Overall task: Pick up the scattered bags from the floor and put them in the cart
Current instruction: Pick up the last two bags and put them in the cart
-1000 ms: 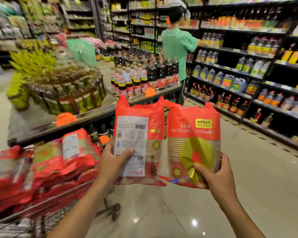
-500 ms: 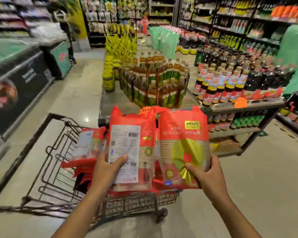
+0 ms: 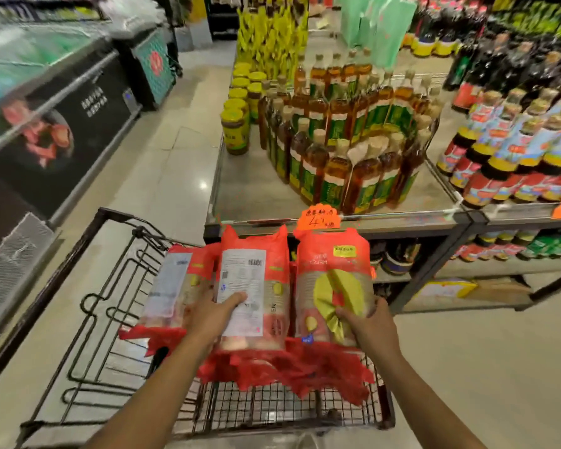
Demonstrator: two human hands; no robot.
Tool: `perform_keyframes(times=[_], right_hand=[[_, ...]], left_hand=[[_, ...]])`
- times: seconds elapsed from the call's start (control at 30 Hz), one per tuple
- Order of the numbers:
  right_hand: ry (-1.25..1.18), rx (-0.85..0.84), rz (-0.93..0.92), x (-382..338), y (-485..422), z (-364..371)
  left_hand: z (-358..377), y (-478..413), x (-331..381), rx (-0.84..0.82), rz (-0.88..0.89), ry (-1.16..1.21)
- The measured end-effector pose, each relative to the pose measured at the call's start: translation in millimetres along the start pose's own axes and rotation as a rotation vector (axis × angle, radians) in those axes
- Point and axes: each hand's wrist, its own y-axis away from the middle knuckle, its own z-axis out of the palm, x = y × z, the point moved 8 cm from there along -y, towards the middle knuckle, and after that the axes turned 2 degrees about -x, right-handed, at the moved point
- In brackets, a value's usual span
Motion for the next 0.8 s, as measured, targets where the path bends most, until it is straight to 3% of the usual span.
perform_keyframes(times=[0.2,0.33,0.6,0.8], right_hand=[[0.127,-0.088,0.105,26,-46,24],[0.157,-0.053,0.132,26,-48,24],[0.475,0.171,0.055,-7,-17,26],[0.659,0.258,-0.021,-44,12,42]], left_hand=[[18,-61,-24,-0.036,-0.107,-0.090],[17,-72,-36,-0.097,-0.127,-0.190],[9,-79,-31,-0.204,0.031,-0.188],[-9,-57,-10,-0.274,0.199,-0.412]])
